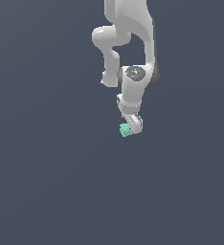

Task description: Pick up the object and move it to a goal position.

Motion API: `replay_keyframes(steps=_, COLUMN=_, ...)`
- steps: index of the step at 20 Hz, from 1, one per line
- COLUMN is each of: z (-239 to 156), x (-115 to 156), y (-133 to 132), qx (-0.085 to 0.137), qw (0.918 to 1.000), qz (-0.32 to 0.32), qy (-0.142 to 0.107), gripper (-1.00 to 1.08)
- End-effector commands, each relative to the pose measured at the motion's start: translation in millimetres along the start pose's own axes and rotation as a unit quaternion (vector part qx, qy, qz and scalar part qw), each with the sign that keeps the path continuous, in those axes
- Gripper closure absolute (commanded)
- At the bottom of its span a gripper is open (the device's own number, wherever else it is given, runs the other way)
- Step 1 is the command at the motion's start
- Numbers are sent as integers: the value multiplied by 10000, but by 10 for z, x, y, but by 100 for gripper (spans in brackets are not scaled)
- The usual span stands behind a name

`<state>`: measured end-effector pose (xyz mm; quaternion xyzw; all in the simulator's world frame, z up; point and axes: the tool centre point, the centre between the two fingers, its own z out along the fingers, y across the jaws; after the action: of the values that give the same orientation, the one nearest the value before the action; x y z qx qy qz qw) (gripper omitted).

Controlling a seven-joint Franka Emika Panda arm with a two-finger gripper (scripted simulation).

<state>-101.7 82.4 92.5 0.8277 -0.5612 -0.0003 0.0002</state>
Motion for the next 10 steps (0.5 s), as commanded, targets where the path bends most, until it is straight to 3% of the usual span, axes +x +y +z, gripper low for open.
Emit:
replay_keyframes(steps=1, z=3, x=-8, y=5, qx=3, qw=10000, qz=48, qy=1, gripper=-92)
replay_keyframes(steps=10, z=146, x=-7, y=10, qx=2, qw=10000, qz=37, qy=1, gripper=-92)
